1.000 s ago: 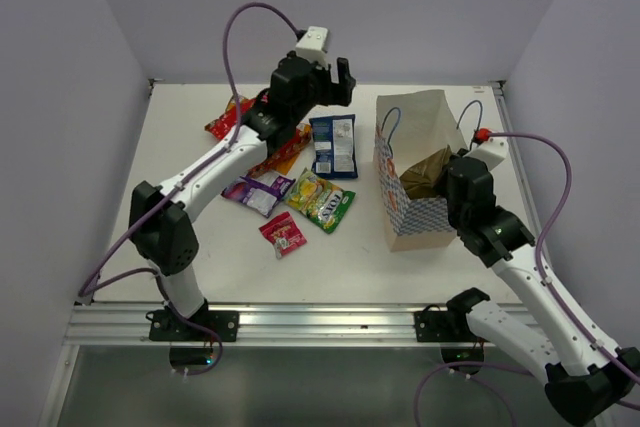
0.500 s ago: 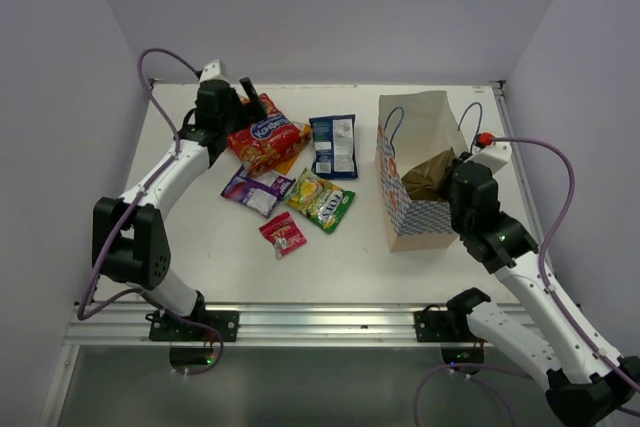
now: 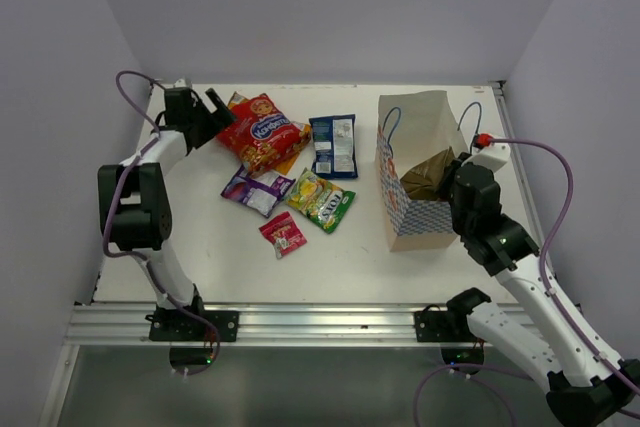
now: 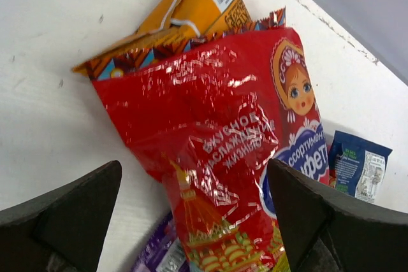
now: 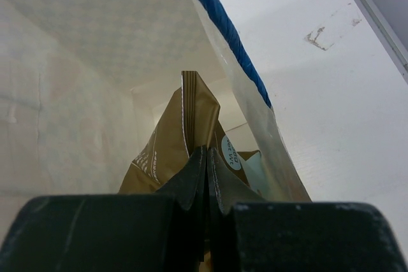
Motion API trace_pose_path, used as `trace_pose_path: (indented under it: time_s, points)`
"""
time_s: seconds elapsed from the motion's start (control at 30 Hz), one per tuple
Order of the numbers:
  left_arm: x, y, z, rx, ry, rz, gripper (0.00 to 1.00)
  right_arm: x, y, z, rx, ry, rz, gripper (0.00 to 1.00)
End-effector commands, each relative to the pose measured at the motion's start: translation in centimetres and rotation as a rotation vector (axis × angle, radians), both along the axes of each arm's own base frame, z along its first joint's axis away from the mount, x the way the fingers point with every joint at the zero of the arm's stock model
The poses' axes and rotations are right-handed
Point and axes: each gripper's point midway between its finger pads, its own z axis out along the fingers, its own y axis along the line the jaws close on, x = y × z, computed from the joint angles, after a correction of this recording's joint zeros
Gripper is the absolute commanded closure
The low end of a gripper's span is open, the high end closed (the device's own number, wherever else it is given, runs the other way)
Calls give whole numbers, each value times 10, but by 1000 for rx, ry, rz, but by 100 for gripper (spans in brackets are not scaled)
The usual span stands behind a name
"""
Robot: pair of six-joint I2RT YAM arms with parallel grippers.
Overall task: Place the snacks into the paper bag
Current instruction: Move the snack to the center of the board.
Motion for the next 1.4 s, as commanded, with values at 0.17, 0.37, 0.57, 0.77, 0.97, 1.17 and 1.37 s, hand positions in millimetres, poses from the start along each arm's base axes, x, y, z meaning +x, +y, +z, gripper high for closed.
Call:
trace_pose_path:
  time_s: [0.17,0.37,0.57,0.77,0.97,1.17,1.37]
  points:
    - [68,-8,40,197,-262,-431,0,2,-2,19,2,-61,2,100]
    - [72,-17,11,260,-300,-584,0,1,-2,22,-3,-57,6,100]
    - [61,-29,-13,243,-266,-627,0,3,1,19,2,-50,15,100]
    - [48,-36,-26,246,-200,-663,2,4,3,17,3,-44,24,100]
    - [18,-47,-47,230,-77,-673,5,4,3,15,5,-50,25,100]
    - [-21,-65,-57,150,64,-620,13,3,4,16,8,-56,30,100]
    - [-85,-73,-71,-6,222,-423,25,4,5,17,7,-68,37,100]
